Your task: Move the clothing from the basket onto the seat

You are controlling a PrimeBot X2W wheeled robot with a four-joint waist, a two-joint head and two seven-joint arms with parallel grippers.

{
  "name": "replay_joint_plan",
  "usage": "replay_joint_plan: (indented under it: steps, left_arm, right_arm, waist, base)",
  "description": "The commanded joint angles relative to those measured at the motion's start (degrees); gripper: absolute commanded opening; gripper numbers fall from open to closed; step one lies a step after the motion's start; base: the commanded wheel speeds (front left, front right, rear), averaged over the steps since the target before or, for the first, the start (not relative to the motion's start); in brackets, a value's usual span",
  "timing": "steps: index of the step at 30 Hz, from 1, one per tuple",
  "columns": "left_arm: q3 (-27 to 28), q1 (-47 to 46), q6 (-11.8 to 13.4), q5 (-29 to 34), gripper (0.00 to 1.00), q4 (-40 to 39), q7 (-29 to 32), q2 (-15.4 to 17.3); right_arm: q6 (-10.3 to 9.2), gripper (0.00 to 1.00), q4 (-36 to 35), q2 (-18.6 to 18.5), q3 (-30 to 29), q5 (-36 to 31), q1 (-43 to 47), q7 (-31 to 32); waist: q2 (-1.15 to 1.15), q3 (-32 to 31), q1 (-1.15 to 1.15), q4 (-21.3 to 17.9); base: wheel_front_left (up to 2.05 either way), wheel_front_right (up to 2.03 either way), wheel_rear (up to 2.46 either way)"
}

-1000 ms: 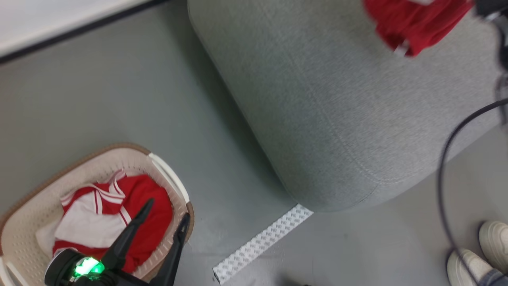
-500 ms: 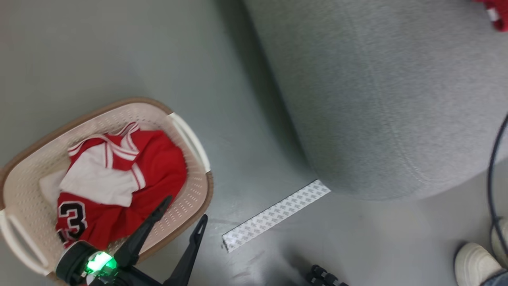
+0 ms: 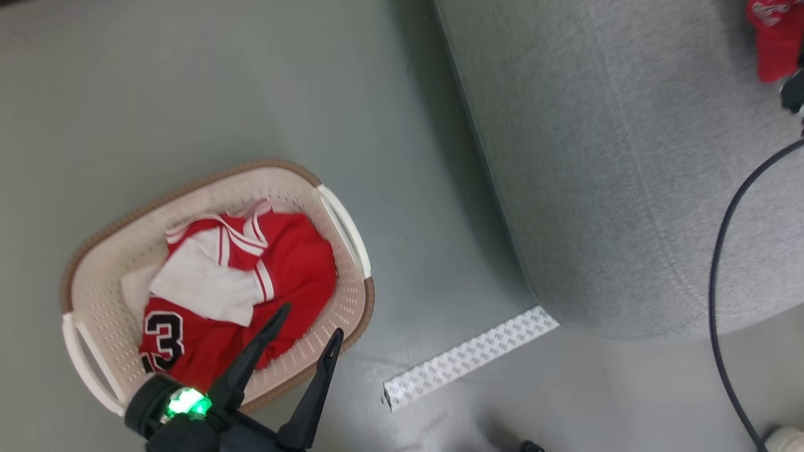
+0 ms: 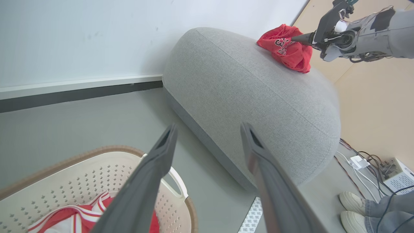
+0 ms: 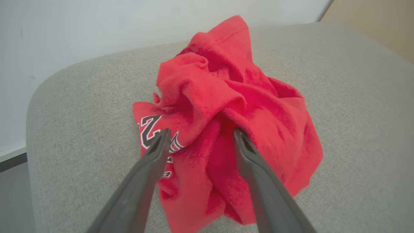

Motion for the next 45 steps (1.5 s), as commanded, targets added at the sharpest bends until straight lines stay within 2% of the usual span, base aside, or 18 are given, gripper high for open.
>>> replay_joint_plan:
  steps: [1, 6, 8, 9, 13, 17, 21, 28, 33, 36, 45]
  left_arm:
    - [-0.12, 0.21, 0.24, -0.48, 1.0, 1.76, -0.39, -0.75]
    - [0.58, 2.89, 2.55, -2.65, 1.0, 8.22, -0.5, -4.88]
    - [1.21, 3.82, 3.61, -3.63, 1.0, 10.77, -0.52, -6.36]
    - [1.21, 3.82, 3.61, -3.63, 1.0, 10.77, -0.52, -6.36]
    - [2.28, 4.86, 4.56, -4.52, 1.0, 15.97, -0.5, -8.58]
    - [4.59, 5.12, 6.83, -3.9, 1.0, 18.36, -0.5, -10.28]
    - [6.46, 5.3, 10.29, -3.44, 1.0, 20.97, -0.5, -11.24]
    - [9.65, 3.91, 12.9, -6.14, 1.0, 23.33, -0.51, -11.72]
    - [11.51, 4.1, 12.65, -5.87, 1.0, 23.52, -0.51, -11.78]
    - [12.55, 4.8, 11.44, -4.98, 1.0, 23.48, -0.51, -11.77]
    - [14.68, 6.33, 8.66, -1.57, 1.0, 22.11, -0.51, -11.77]
  right_arm:
    - [0.0, 1.0, 0.32, 0.29, 0.55, -0.9, 1.42, -0.6]
    - [0.0, 1.0, 1.15, 2.71, 4.91, -2.95, 6.5, -1.84]
    - [0.0, 1.0, 1.16, 3.38, 5.73, -1.79, 8.65, -2.56]
    - [0.0, 1.0, 1.16, 3.38, 5.73, -1.79, 8.65, -2.56]
    - [0.0, 1.0, 0.82, 6.22, 8.28, 0.49, 13.39, -3.47]
    - [-0.01, 1.0, -1.04, 7.2, 10.1, 2.63, 18.17, -5.27]
    - [-0.01, 1.0, -6.55, 7.65, 9.61, 6.32, 24.53, -7.23]
    - [0.0, 1.0, -19.17, 8.21, 5.19, 8.0, 35.24, -8.05]
    - [0.0, 1.0, -29.22, 10.3, 2.0, 6.51, 44.3, -7.85]
    - [-0.01, 1.0, -35.32, 11.93, 0.7, 4.93, 49.7, -6.68]
    - [0.0, 1.0, -50.67, 18.46, -3.29, -4.99, 64.73, -4.53]
  waist:
    - [-0.01, -6.13, 0.0, 0.51]
    - [-0.01, -16.51, 0.0, 1.2]
    - [-0.01, -20.51, 0.0, 1.87]
    - [-0.01, -20.51, 0.0, 1.87]
    - [-0.01, -27.79, 0.0, 3.32]
    - [-0.01, -34.12, 0.0, 5.42]
    - [-0.01, -37.94, 0.0, 9.12]
    - [-0.01, -40.49, 0.0, 13.43]
    - [-0.01, -42.05, 0.0, 16.05]
    - [-0.01, -42.64, 0.0, 17.42]
    - [-0.01, -43.23, 0.0, 21.39]
  base:
    - [0.0, 0.0, 0.0]
    - [0.0, 0.0, 0.0]
    - [0.0, 0.0, 0.0]
    - [0.0, 0.0, 0.0]
    - [0.0, 0.0, 0.0]
    - [0.0, 0.0, 0.0]
    - [0.0, 0.0, 0.0]
    - [0.0, 0.0, 0.0]
    - [0.0, 0.0, 0.0]
    - [0.0, 0.0, 0.0]
    - [0.0, 0.0, 0.0]
